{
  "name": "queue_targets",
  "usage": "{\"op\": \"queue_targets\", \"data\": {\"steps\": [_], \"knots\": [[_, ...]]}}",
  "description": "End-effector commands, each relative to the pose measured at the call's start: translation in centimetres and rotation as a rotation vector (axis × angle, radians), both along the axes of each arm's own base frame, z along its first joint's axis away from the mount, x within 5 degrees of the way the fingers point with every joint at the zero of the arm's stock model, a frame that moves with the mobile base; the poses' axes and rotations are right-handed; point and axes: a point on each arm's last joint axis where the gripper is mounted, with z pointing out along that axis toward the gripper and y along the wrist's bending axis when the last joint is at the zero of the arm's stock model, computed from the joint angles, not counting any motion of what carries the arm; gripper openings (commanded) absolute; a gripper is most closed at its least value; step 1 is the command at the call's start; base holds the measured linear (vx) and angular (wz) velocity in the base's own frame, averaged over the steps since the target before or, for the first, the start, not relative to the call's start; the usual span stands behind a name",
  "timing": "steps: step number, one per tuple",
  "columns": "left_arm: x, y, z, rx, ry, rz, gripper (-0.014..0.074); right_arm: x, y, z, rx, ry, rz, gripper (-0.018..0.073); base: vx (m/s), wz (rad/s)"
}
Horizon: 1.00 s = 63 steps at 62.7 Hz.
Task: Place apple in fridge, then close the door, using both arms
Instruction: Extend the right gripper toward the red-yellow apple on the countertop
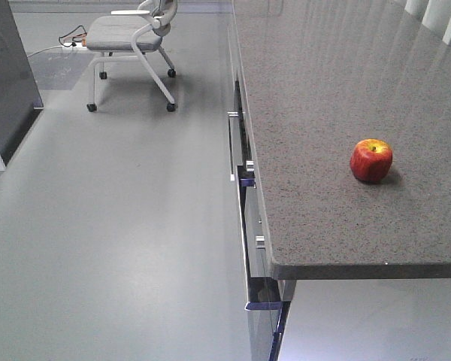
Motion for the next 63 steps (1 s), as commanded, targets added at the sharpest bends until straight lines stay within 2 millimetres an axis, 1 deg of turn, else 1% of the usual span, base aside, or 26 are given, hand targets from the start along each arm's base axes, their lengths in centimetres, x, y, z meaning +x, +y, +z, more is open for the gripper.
{"op": "queue_targets", "data": {"steps": [1,21,25,28,33,40,46,54,63], "knots": [[-0.1,0.0,0.1,-0.01,-0.07,0.004,-0.0006,-0.1,0.0,0.3,-0.011,-0.078,-0.005,-0.0003,0.0,0.0],[-0.1,0.0,0.1,-0.01,-0.07,0.004,-0.0006,-0.1,0.0,0.4,-0.017,-0.086,-0.006,-0.0003,0.0,0.0],[-0.1,0.0,0.1,-0.01,-0.07,0.004,-0.0006,-0.2,0.0,0.7,-0.007,-0.096,-0.005,-0.0003,0.0,0.0],[-0.1,0.0,0.1,-0.01,-0.07,0.004,-0.0006,-0.2,0.0,1.4,-0.005,-0.109,-0.005,-0.0003,0.0,0.0],[-0.1,0.0,0.1,-0.01,-0.07,0.004,-0.0006,-0.3,0.0,3.1,-0.005,-0.122,-0.005,-0.0003,0.0,0.0],[-0.1,0.0,0.1,-0.01,-0.07,0.004,-0.0006,-0.3,0.0,6.6,-0.017,-0.113,-0.006,-0.0003,0.0,0.0],[-0.1,0.0,0.1,-0.01,-0.07,0.004,-0.0006,0.1,0.0,9.4,-0.032,-0.069,-0.008,-0.0003,0.0,0.0],[-0.1,0.0,0.1,-0.01,-0.07,0.004,-0.0006,1.4,-0.1,12.8,-0.032,0.007,-0.008,-0.0003,0.0,0.0],[-0.1,0.0,0.1,-0.01,-0.07,0.004,-0.0006,3.9,-0.1,15.2,-0.032,0.122,-0.008,-0.0003,0.0,0.0]]}}
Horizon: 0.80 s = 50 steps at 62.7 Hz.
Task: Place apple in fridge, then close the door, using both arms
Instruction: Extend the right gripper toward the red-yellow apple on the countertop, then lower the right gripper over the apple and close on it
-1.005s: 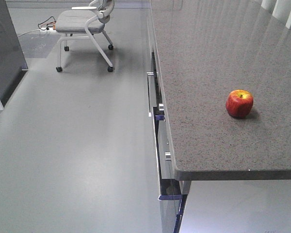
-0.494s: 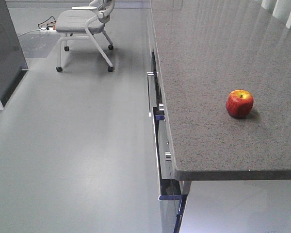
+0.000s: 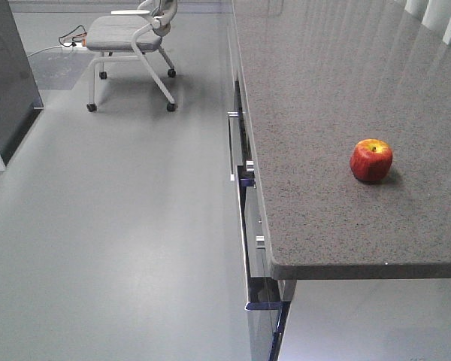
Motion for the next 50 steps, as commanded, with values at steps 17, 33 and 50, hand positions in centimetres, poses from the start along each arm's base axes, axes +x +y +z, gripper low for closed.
{"op": "queue_targets", "data": {"steps": [17,33,50], "knots": [[-0.1,0.0,0.1,-0.01,-0.07,0.004,-0.0006,7.3,-0.1,3.1,-0.029,0.183,-0.005,-0.0003,0.0,0.0],[-0.1,0.0,0.1,-0.01,-0.07,0.004,-0.0006,11.4,-0.1,0.3,-0.036,0.32,-0.001,-0.0002,0.0,0.0],[-0.1,0.0,0.1,-0.01,-0.07,0.004,-0.0006,14.7,-0.1,-1.2,-0.093,0.538,0.028,0.0237,0.0,0.0]]}}
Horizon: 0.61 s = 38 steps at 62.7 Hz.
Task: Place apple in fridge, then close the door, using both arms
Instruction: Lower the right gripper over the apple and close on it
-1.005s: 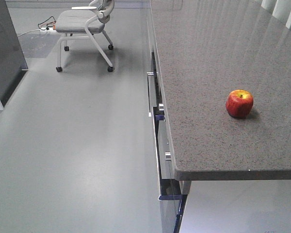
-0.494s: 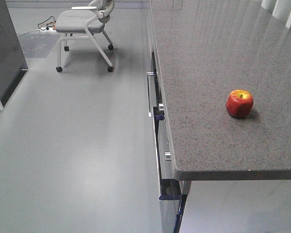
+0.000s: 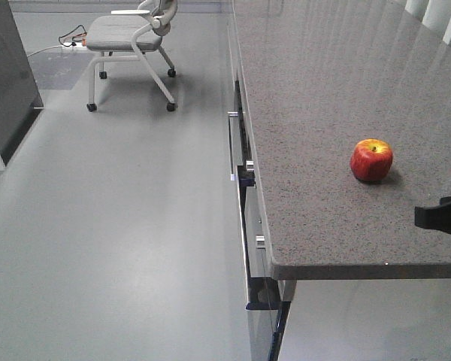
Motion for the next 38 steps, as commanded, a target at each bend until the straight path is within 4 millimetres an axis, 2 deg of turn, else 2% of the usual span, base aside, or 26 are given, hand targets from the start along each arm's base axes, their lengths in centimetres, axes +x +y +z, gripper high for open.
{"op": "queue_targets", "data": {"steps": [1,9,17,23,38], "knots": [[-0.1,0.0,0.1,-0.01,-0.07,0.004,-0.0006,1.5,-0.1,1.8,-0.032,-0.044,0.022,0.0262,0.0,0.0],[-0.1,0.0,0.1,-0.01,-0.07,0.004,-0.0006,3.2,-0.1,2.0,-0.042,0.0,0.031,0.0502,0.0,0.0],[-0.1,0.0,0.1,-0.01,-0.07,0.004,-0.0006,5.1,-0.1,1.8,-0.042,0.027,0.031,0.0668,0.0,0.0],[-0.1,0.0,0.1,-0.01,-0.07,0.004,-0.0006,6.6,-0.1,1.7,-0.04,0.04,0.031,0.0712,0.0,0.0],[-0.1,0.0,0.1,-0.01,-0.07,0.004,-0.0006,11.4,-0.1,1.4,-0.044,0.078,0.033,0.0684,0.0,0.0]]}}
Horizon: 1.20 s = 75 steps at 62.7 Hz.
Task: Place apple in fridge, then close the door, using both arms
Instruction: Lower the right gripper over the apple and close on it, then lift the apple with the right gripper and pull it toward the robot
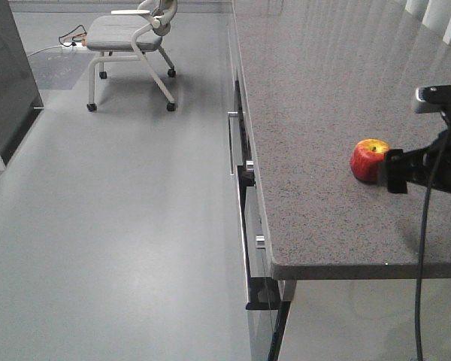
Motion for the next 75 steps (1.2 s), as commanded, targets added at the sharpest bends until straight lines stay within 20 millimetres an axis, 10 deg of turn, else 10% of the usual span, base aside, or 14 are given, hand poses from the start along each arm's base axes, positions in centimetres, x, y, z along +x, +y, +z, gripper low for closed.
{"op": "queue_targets", "data": {"steps": [1,43,75], "knots": [[-0.1,0.0,0.1,-0.01,-0.07,0.004,-0.0006,2.0,-0.2,1.8,-0.012,-0.09,0.005,0.0682,0.0,0.0],[-0.1,0.0,0.1,-0.01,-0.07,0.004,-0.0006,13.0,-0.6,-2.1,-0.104,-0.045,0.039,0.0657,0.0,0.0],[-0.1,0.0,0.1,-0.01,-0.07,0.004,-0.0006,15.8,-0.5,-5.0,-0.068,-0.052,0.015,0.0461,0.0,0.0]]}}
